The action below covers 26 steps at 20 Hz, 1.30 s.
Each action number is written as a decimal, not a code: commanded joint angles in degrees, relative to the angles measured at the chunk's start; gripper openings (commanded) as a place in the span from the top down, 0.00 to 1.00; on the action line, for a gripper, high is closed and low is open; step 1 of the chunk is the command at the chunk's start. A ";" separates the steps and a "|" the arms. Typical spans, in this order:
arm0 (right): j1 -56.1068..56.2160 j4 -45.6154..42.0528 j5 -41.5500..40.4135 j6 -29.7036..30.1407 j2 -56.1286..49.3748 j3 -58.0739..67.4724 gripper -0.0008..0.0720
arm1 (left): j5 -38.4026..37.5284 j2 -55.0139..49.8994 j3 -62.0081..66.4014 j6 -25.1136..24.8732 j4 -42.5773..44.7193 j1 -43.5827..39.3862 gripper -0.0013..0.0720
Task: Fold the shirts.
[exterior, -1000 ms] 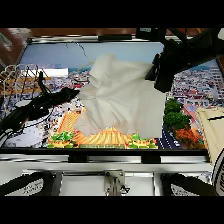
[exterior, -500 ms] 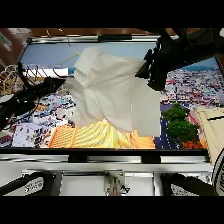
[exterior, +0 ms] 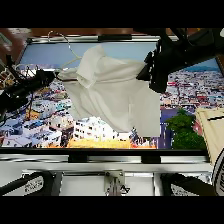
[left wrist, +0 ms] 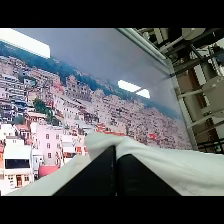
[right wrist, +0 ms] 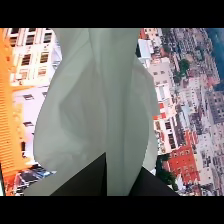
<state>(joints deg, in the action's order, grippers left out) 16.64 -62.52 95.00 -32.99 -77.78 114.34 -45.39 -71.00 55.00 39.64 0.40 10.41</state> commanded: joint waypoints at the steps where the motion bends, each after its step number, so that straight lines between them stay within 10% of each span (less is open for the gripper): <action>1: -0.04 -1.95 -1.01 0.04 0.02 0.04 0.90 | -3.85 0.07 0.28 0.00 3.15 1.11 0.93; 6: -0.02 -0.20 -3.74 -0.57 0.02 0.04 0.90 | -7.19 0.04 0.26 3.48 12.39 0.94 0.93; 22: 0.02 -3.54 3.04 -2.84 -0.28 0.04 0.90 | -10.58 0.07 12.13 1.95 1.42 0.87 0.93; 26: 0.02 -0.70 0.61 -11.10 -2.05 0.04 0.90 | -16.83 1.46 20.52 -0.44 -4.92 -3.08 0.93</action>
<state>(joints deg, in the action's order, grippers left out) 16.64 -64.77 97.36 -38.61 -78.91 114.34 -57.98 -70.41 70.32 40.56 0.14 9.61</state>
